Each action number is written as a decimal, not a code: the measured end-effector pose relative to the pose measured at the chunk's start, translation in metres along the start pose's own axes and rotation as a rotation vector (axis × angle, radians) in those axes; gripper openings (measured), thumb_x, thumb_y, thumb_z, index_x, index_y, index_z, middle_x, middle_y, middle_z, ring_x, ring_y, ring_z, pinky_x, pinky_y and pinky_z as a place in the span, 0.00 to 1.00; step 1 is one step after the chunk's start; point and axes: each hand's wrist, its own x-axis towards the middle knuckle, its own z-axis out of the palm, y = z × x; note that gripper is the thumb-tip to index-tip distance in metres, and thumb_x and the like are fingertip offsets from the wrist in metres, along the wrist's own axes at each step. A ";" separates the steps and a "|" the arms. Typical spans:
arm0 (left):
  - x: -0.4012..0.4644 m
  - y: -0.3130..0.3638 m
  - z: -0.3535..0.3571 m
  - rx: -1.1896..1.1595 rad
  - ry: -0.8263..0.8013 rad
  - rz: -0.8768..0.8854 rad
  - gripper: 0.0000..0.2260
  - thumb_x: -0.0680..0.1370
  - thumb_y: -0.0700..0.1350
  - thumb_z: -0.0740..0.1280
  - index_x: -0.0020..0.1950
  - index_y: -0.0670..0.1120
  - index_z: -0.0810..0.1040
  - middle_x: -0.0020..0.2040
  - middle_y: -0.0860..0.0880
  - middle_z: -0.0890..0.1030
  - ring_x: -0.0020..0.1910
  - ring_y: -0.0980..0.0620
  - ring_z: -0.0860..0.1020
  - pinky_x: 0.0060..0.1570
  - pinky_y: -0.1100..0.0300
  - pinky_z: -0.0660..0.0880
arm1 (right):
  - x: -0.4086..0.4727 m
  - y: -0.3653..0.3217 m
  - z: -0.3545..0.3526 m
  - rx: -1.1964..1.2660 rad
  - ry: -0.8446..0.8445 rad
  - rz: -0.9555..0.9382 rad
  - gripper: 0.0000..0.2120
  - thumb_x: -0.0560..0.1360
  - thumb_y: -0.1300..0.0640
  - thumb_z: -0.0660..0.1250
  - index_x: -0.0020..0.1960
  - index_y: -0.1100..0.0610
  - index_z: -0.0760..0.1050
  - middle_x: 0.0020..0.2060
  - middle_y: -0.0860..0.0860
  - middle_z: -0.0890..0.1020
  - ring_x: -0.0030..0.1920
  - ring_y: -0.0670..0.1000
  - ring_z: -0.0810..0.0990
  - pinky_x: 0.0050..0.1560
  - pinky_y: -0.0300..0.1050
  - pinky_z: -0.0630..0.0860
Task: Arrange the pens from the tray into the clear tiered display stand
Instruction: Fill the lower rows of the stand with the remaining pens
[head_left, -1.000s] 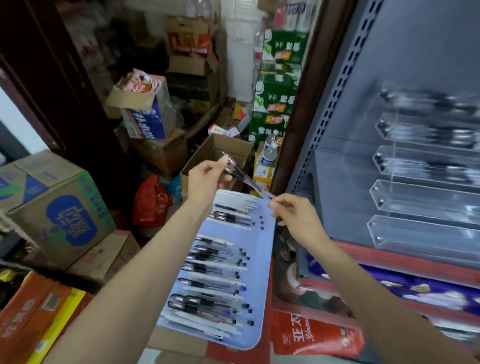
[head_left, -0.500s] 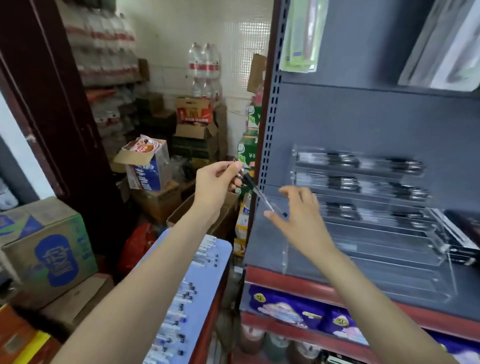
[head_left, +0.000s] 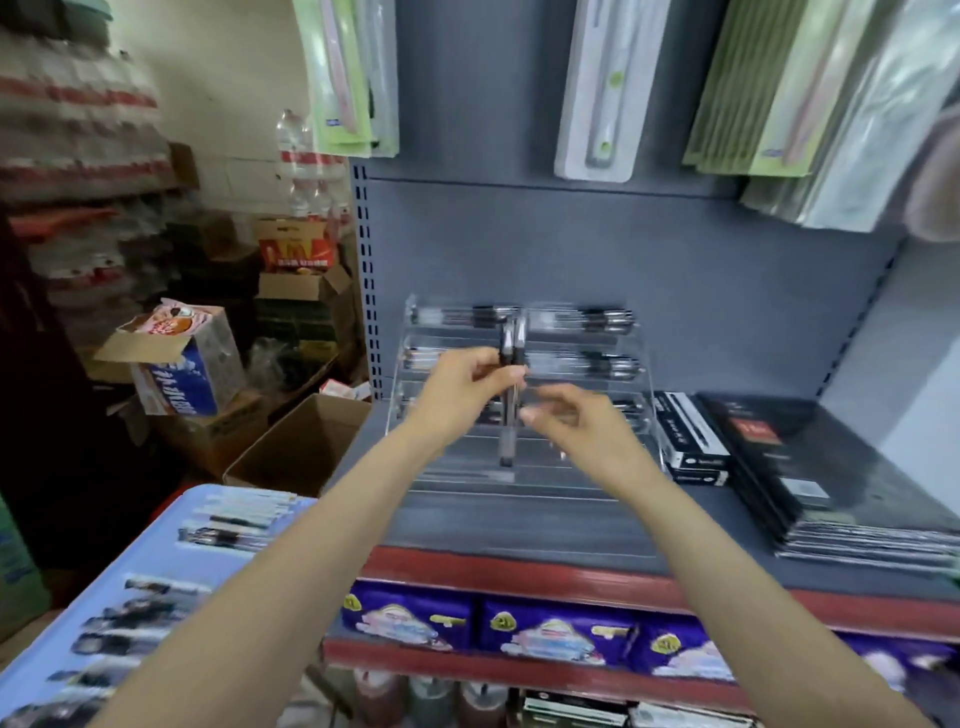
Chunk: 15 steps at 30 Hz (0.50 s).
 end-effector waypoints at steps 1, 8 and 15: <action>0.006 0.001 0.005 0.136 -0.048 0.033 0.07 0.77 0.43 0.66 0.43 0.39 0.79 0.36 0.48 0.80 0.35 0.57 0.76 0.42 0.62 0.72 | 0.001 0.003 -0.012 0.051 0.058 -0.003 0.16 0.75 0.53 0.67 0.62 0.55 0.74 0.45 0.48 0.81 0.45 0.46 0.80 0.48 0.41 0.76; 0.031 0.015 0.052 0.408 -0.272 0.153 0.08 0.77 0.42 0.66 0.40 0.41 0.77 0.31 0.46 0.73 0.32 0.50 0.69 0.36 0.55 0.65 | 0.007 0.030 -0.060 0.434 0.256 -0.022 0.06 0.76 0.67 0.64 0.50 0.62 0.79 0.39 0.50 0.82 0.37 0.41 0.81 0.41 0.31 0.76; 0.058 -0.003 0.067 0.496 -0.015 0.211 0.13 0.75 0.41 0.69 0.59 0.46 0.79 0.44 0.49 0.74 0.41 0.53 0.72 0.46 0.65 0.68 | 0.013 0.061 -0.088 0.490 0.547 0.060 0.08 0.75 0.65 0.67 0.41 0.53 0.78 0.37 0.50 0.83 0.41 0.47 0.83 0.52 0.41 0.78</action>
